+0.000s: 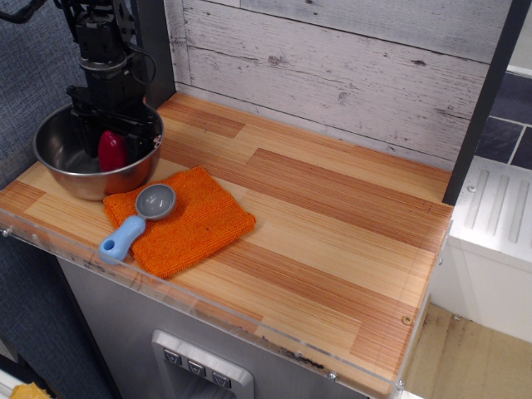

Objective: Placing the red colour cap from the pan to the edge of the table.

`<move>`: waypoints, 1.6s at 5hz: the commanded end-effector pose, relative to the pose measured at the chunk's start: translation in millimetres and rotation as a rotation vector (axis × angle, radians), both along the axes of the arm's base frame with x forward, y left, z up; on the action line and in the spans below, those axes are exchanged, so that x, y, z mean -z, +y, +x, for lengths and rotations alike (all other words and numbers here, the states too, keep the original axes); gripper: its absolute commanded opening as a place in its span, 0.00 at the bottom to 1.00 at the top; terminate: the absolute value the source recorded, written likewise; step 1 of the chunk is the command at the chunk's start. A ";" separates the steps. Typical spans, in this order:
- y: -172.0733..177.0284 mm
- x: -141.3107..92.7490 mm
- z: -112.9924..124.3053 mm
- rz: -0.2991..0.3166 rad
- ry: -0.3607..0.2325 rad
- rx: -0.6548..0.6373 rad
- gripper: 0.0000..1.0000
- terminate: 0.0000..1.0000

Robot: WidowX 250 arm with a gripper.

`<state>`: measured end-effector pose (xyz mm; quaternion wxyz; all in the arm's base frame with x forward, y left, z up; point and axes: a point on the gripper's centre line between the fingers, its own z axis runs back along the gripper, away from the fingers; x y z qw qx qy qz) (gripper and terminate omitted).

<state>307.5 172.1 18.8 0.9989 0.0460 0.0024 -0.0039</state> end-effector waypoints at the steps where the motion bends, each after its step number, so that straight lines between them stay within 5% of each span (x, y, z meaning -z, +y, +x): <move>1: 6.7 -66.8 -4.7 0.022 -0.099 -0.017 0.00 0.00; 3: -64.5 -156.8 -27.5 -0.011 -0.283 -0.046 0.00 0.00; 4: -105.4 -147.5 -40.2 -0.160 -0.280 0.027 0.00 0.00; 5: -152.9 -119.6 -54.1 -0.196 -0.205 0.132 0.00 0.00; 7: -248.9 -60.1 -65.1 -0.109 -0.093 0.297 0.00 0.00; 8: -262.3 -38.8 -63.8 -0.047 -0.095 0.380 0.00 0.00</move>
